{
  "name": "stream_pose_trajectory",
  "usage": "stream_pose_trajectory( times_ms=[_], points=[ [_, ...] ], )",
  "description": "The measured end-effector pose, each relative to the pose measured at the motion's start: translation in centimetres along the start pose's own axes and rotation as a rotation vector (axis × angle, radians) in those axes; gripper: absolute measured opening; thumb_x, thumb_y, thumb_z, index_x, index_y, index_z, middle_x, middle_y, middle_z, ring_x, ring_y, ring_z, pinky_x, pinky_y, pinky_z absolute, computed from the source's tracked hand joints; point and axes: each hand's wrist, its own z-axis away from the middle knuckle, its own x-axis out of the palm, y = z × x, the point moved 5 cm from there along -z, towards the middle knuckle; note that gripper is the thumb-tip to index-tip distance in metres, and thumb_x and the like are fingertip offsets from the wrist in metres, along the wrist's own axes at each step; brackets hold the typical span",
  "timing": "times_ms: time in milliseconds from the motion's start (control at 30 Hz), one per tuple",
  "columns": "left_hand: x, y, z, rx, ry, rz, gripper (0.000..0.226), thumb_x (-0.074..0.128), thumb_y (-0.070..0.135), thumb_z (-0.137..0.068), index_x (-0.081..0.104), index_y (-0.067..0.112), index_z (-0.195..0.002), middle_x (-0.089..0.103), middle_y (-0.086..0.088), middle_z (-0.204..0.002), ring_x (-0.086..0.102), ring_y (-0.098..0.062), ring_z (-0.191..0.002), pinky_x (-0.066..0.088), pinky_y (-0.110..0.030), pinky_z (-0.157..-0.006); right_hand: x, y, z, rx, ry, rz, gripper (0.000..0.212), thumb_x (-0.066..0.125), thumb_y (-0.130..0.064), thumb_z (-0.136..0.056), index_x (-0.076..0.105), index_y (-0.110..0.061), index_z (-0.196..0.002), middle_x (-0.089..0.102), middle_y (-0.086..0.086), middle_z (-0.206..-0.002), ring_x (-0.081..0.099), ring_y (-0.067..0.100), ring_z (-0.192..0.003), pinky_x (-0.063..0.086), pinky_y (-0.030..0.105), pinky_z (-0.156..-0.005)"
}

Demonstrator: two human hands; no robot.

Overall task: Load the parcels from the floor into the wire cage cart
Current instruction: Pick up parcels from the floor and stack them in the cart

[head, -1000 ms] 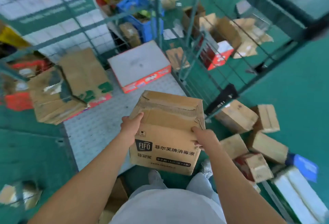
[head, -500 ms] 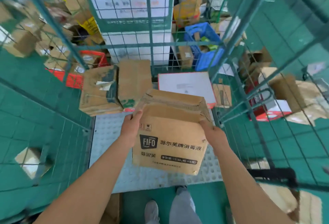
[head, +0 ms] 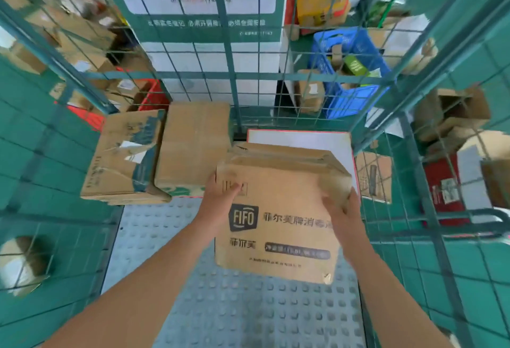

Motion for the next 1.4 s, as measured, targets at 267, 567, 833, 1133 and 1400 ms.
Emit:
stream_pose_trajectory(
  times_ms=[267, 567, 833, 1133, 1400],
  points=[
    [0.2, 3.2, -15.7, 0.286, 0.112, -0.671, 0.061, 0.043, 0.058, -0.100, 0.031, 0.030, -0.154, 0.046, 0.000, -0.150, 0.045, -0.011, -0.140, 0.045, -0.033, -0.109, 5.0, -2.3, -19.4, -0.038, -0.069, 0.215, 0.090, 0.071, -0.046, -0.093, 0.017, -0.028, -0.162, 0.046, -0.005, -0.141, 0.048, 0.023, -0.132, 0.042, 0.046, -0.108],
    [0.0, -4.1, -21.0, 0.099, 0.067, -1.038, 0.078, 0.020, 0.083, -0.092, -0.024, 0.056, -0.151, -0.014, 0.012, -0.172, -0.001, -0.042, -0.157, 0.009, -0.072, -0.119, 10.2, 2.5, -22.6, -0.201, 0.027, 0.755, 0.089, 0.062, -0.065, -0.081, 0.016, -0.039, -0.152, 0.001, -0.008, -0.159, 0.034, 0.047, -0.131, 0.043, 0.056, -0.101],
    [0.1, -4.6, -21.9, 0.160, 0.073, -1.019, 0.078, 0.014, 0.089, -0.087, -0.027, 0.060, -0.146, 0.015, -0.001, -0.170, 0.024, -0.046, -0.148, 0.029, -0.070, -0.113, 10.6, 3.0, -22.4, -0.161, 0.028, 0.844, 0.094, 0.052, -0.078, -0.081, 0.005, -0.043, -0.154, -0.012, -0.010, -0.162, 0.027, 0.042, -0.133, 0.048, 0.055, -0.097],
    [1.6, 0.4, -19.0, -0.090, -0.050, -1.179, 0.079, 0.039, 0.041, -0.107, -0.015, 0.030, -0.163, -0.011, -0.012, -0.172, -0.009, -0.038, -0.158, 0.016, -0.052, -0.125, 9.3, -0.9, -21.2, 0.017, -0.137, 1.081, 0.096, 0.062, -0.070, -0.084, 0.009, -0.043, -0.158, 0.000, 0.002, -0.164, 0.036, 0.043, -0.137, 0.043, 0.052, -0.105],
    [-2.0, -1.4, -4.1, -0.153, 0.066, -0.548, 0.068, 0.059, 0.032, -0.102, 0.027, 0.029, -0.161, 0.011, -0.011, -0.168, 0.051, -0.025, -0.125, 0.049, -0.030, -0.090, 13.7, -0.7, -6.5, 0.019, -0.497, 0.751, 0.079, 0.061, -0.044, -0.098, 0.017, -0.032, -0.163, 0.049, 0.008, -0.145, 0.066, 0.020, -0.089, 0.054, 0.028, -0.069]
  ],
)
